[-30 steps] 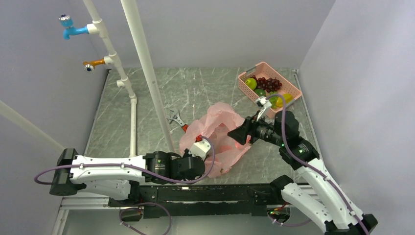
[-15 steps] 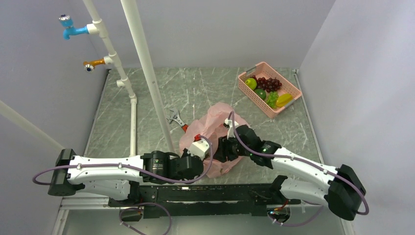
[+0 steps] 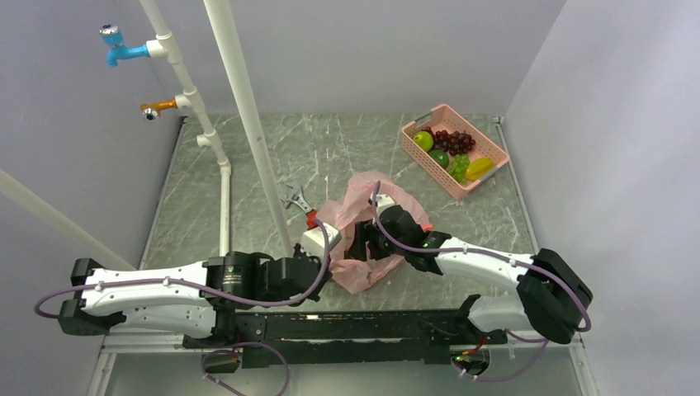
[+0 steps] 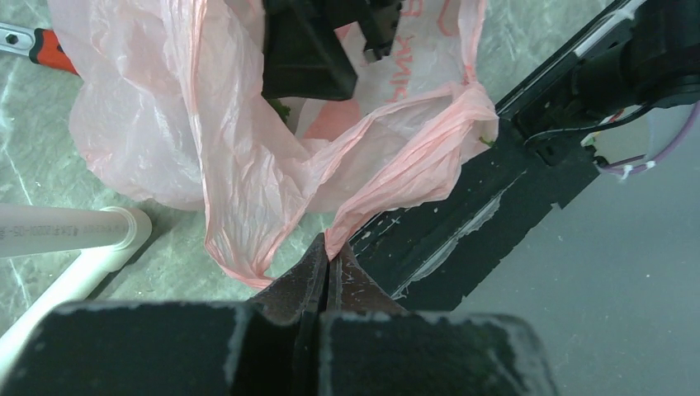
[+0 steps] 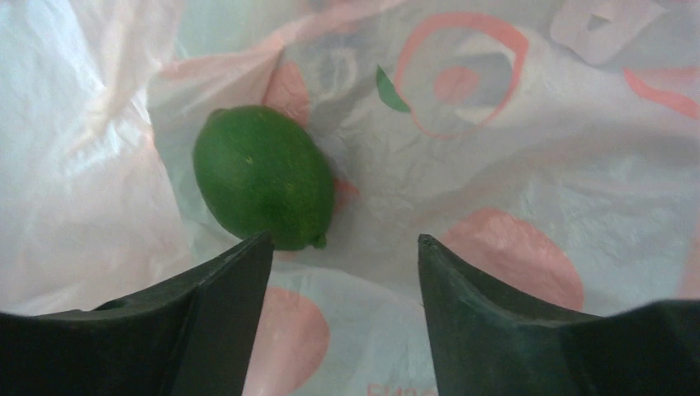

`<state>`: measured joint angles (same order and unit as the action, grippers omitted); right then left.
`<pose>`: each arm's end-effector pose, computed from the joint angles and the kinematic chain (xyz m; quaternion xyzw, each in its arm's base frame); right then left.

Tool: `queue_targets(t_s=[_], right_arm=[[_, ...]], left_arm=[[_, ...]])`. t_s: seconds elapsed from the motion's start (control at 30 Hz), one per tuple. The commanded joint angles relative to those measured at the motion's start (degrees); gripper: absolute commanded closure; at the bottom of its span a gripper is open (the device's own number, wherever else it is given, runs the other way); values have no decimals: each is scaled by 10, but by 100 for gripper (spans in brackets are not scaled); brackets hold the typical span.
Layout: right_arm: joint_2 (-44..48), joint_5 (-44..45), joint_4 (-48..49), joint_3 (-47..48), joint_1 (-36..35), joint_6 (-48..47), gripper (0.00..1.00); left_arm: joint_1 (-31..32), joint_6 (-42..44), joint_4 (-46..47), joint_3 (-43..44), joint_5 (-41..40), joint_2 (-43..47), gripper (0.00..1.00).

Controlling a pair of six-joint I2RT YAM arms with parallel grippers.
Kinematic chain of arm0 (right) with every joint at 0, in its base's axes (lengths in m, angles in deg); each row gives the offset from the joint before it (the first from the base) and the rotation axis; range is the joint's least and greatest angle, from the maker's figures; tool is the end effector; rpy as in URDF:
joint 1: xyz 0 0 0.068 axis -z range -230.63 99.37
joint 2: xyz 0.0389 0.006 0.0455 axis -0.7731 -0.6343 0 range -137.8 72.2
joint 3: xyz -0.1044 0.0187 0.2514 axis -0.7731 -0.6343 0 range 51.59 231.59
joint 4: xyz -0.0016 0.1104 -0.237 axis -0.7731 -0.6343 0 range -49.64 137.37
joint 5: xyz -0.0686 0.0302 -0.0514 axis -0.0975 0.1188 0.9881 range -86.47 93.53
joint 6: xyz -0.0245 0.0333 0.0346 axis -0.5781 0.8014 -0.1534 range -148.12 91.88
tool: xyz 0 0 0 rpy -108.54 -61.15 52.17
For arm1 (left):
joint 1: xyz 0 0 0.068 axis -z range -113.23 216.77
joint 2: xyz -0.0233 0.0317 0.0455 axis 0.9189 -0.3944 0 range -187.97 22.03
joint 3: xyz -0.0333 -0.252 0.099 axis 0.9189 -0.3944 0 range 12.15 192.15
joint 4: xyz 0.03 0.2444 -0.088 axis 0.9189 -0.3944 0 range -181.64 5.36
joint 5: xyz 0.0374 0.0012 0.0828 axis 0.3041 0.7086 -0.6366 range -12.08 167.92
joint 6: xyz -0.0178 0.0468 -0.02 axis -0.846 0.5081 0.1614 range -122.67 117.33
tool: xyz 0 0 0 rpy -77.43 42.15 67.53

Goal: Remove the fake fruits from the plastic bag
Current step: Take out the fake fruit from the plastic bag.

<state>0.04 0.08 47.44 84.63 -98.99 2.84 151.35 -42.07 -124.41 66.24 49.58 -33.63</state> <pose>0.1660 0.1898 0.1879 -0.1492 0.8900 0.2953 0.3137 0.0354 -0.1942 0.3152 0.2462 0.8544 -0.2478 0.3846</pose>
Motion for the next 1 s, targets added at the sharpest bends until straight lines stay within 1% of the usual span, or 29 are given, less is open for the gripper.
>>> queue_targets(t_s=[0.0, 0.1, 0.2, 0.43, 0.67, 0.8, 0.97], right_arm=[[-30, -26, 59, 61, -3, -16, 27], [-57, -28, 54, 84, -11, -27, 23], [-81, -28, 53, 103, -20, -37, 21], [-155, -28, 49, 133, -43, -55, 20], [-217, -30, 72, 126, -64, -36, 20], [-246, -36, 80, 130, -68, -28, 24], [-237, -18, 68, 137, -70, -33, 35]], left_arm=[[3, 7, 27, 14, -3, 23, 100], [3, 0, 25, 8, -2, 25, 100], [3, -7, 23, 5, 0, 24, 100], [3, -13, 19, 5, -2, 31, 100], [2, -18, 14, -2, -3, 36, 100], [3, -20, 17, -5, 0, 33, 100], [2, -23, 10, -1, 0, 30, 100]])
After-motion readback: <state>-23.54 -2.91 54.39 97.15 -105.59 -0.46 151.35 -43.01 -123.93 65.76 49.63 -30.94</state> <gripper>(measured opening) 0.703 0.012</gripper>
